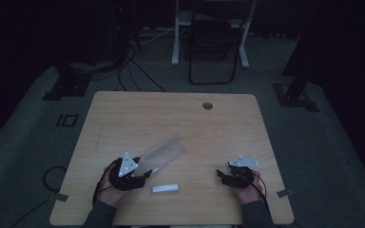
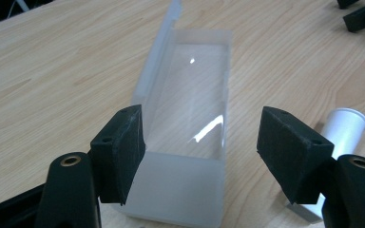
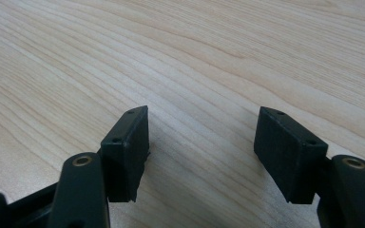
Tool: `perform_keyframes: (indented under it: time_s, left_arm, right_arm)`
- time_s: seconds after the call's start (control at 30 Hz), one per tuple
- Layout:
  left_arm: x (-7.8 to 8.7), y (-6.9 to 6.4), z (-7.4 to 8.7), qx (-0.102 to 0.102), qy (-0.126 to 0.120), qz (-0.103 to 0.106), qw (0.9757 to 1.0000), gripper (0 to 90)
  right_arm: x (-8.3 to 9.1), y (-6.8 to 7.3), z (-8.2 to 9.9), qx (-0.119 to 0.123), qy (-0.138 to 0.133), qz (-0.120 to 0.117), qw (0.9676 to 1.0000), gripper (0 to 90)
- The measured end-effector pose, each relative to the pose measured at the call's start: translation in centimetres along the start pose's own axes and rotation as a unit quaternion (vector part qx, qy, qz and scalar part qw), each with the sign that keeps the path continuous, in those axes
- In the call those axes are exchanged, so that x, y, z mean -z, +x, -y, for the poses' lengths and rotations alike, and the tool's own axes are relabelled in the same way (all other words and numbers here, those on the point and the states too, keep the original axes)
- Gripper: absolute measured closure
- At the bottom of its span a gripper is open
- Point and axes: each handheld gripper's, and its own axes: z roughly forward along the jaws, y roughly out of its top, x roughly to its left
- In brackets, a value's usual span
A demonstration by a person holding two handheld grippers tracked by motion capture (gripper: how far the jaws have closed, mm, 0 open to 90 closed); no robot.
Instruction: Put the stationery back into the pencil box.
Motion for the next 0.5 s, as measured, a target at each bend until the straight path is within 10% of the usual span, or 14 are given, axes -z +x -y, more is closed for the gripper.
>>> perform_keyframes:
  time_s: [0.5]
  left_arm:
    - [-0.5, -1.2, -0.1, -0.006, 0.001, 0.019, 0.9998, 33.7]
  right_arm:
    - [0.0, -0.1, 0.0, 0.002, 0.0, -0.003, 1.0, 34.5]
